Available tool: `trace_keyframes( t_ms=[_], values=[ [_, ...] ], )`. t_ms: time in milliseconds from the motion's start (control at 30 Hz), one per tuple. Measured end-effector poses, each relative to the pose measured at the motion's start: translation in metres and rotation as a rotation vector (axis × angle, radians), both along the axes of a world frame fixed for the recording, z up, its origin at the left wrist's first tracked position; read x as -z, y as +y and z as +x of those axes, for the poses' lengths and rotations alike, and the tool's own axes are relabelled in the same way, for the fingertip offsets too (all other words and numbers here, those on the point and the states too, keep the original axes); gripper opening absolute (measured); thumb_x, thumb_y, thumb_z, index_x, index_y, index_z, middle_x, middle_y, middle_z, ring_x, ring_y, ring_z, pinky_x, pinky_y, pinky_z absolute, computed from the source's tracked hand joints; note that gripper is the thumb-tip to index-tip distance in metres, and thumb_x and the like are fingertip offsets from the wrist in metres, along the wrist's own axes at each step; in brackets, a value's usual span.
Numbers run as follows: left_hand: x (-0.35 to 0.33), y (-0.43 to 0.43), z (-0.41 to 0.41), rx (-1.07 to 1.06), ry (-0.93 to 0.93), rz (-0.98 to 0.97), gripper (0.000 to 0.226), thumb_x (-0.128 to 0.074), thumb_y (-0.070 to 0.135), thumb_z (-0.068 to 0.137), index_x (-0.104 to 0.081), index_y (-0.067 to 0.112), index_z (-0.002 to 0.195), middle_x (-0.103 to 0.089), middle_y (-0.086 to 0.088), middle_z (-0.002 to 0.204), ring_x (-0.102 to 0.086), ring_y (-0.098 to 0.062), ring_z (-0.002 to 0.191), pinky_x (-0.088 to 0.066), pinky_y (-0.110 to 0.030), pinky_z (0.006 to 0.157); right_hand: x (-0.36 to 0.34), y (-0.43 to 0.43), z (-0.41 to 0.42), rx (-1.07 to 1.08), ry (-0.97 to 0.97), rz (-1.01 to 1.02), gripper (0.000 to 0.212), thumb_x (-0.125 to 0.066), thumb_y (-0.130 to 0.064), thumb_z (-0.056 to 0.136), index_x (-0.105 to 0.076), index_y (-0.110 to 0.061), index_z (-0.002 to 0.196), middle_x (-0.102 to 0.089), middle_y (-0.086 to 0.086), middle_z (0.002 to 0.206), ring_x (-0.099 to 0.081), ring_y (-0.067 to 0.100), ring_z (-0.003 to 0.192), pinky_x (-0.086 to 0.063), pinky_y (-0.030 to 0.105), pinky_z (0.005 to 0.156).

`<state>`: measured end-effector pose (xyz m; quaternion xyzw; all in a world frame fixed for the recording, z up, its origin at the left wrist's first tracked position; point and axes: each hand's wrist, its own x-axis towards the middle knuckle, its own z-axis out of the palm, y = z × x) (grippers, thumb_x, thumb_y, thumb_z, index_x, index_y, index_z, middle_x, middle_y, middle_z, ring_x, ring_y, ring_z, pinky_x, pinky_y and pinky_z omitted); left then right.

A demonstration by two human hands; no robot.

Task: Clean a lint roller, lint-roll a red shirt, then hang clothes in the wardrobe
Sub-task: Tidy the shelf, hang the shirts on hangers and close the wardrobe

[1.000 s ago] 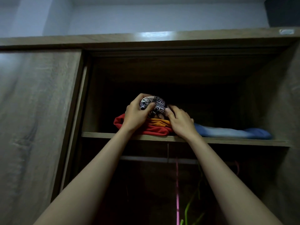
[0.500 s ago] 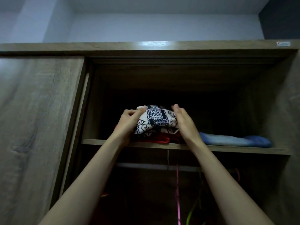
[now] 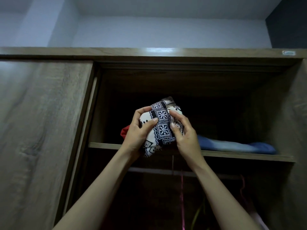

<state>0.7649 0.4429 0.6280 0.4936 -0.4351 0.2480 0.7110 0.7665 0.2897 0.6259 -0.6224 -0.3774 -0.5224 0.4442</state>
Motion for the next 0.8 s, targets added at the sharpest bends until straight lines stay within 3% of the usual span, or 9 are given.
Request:
trace_keyframes(
  t_ms=[100, 200, 267, 400, 467, 633, 800],
  values=[
    [0.005, -0.003, -0.007, -0.061, -0.128, 0.003, 0.056, -0.064, 0.002, 0.087, -0.046, 0.033, 0.130, -0.057, -0.005, 0.132, -0.066, -0.020, 0.108, -0.058, -0.035, 0.081, 0.005, 0.000, -0.007, -0.061, 0.017, 0.082, 0.031, -0.052, -0.033, 0.091, -0.060, -0.030, 0.121, -0.053, -0.010, 0.132, -0.045, 0.006, 0.128, -0.035, 0.043, 0.111],
    [0.006, -0.012, -0.015, -0.079, -0.192, 0.046, 0.080, -0.062, -0.006, 0.086, -0.030, 0.040, 0.143, -0.048, 0.006, 0.140, -0.060, -0.010, 0.117, -0.055, -0.029, 0.088, 0.009, -0.007, -0.019, -0.156, 0.135, 0.134, 0.038, -0.059, -0.051, 0.085, -0.060, -0.038, 0.120, -0.053, -0.008, 0.135, -0.047, 0.010, 0.128, -0.038, 0.043, 0.109],
    [0.005, -0.022, -0.022, -0.065, -0.210, 0.081, 0.085, -0.057, -0.011, 0.087, -0.022, 0.038, 0.148, -0.048, 0.012, 0.138, -0.060, -0.003, 0.115, -0.055, -0.023, 0.086, 0.011, -0.019, -0.028, -0.202, 0.162, 0.134, 0.041, -0.063, -0.046, 0.085, -0.058, -0.035, 0.124, -0.056, -0.010, 0.133, -0.051, 0.011, 0.126, -0.043, 0.040, 0.106],
    [0.002, -0.051, -0.036, -0.040, -0.262, 0.159, 0.085, -0.050, -0.018, 0.087, -0.021, 0.030, 0.150, -0.041, 0.043, 0.115, -0.054, 0.022, 0.102, -0.048, -0.007, 0.076, 0.015, -0.049, -0.053, -0.152, 0.076, 0.116, 0.046, -0.062, -0.032, 0.085, -0.054, -0.029, 0.130, -0.057, -0.021, 0.128, -0.052, 0.001, 0.123, -0.047, 0.029, 0.099],
    [-0.002, -0.070, -0.039, -0.012, -0.300, 0.198, 0.085, -0.049, -0.019, 0.086, -0.022, 0.030, 0.150, -0.038, 0.042, 0.121, -0.051, 0.022, 0.108, -0.049, -0.009, 0.080, 0.015, -0.071, -0.062, -0.100, 0.023, 0.126, 0.046, -0.062, -0.024, 0.087, -0.053, -0.024, 0.132, -0.058, -0.017, 0.128, -0.054, 0.000, 0.120, -0.048, 0.021, 0.094],
    [-0.027, -0.125, -0.028, 0.076, -0.327, 0.282, 0.082, -0.051, -0.016, 0.085, -0.035, 0.038, 0.144, -0.041, 0.021, 0.142, -0.050, -0.007, 0.129, -0.048, -0.036, 0.102, -0.003, -0.135, -0.064, 0.217, -0.078, 0.115, 0.046, -0.064, -0.019, 0.088, -0.053, -0.018, 0.133, -0.055, -0.004, 0.131, -0.051, 0.003, 0.123, -0.042, 0.022, 0.103],
    [-0.058, -0.168, -0.010, 0.176, -0.254, 0.351, 0.073, -0.048, -0.016, 0.085, -0.045, 0.033, 0.138, -0.052, 0.022, 0.125, -0.063, 0.000, 0.108, -0.054, -0.024, 0.083, -0.029, -0.185, -0.051, 0.480, -0.112, 0.066, 0.049, -0.064, -0.021, 0.088, -0.052, -0.015, 0.135, -0.051, -0.004, 0.133, -0.047, 0.002, 0.124, -0.036, 0.015, 0.104]
  ],
)
